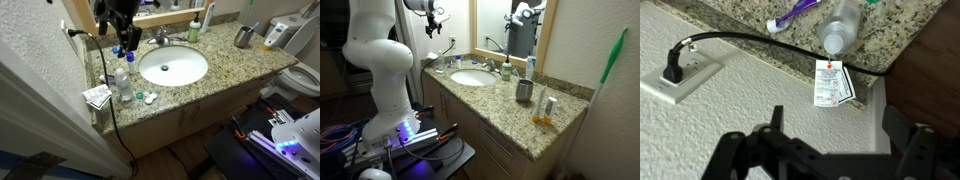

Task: Move clear bottle to the right side of the sink

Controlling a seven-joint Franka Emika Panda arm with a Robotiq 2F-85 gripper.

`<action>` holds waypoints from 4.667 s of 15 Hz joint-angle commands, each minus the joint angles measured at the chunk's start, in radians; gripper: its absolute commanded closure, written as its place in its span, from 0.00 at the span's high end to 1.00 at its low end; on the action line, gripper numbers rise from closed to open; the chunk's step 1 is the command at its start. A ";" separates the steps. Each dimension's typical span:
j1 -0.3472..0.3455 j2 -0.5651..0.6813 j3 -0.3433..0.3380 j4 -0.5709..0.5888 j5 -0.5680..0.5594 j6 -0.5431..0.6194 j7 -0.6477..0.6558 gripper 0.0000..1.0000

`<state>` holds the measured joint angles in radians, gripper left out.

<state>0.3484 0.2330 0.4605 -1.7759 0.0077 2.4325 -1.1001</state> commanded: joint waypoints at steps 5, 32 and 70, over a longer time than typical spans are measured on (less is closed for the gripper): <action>0.014 0.281 -0.014 0.188 0.006 0.008 0.036 1.00; 0.062 0.361 -0.047 0.251 -0.033 -0.249 0.178 1.00; -0.073 -0.455 -0.187 -0.428 0.367 -0.144 0.283 0.35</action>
<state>0.2960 -0.1027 0.3461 -2.1214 0.3467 2.3448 -0.8697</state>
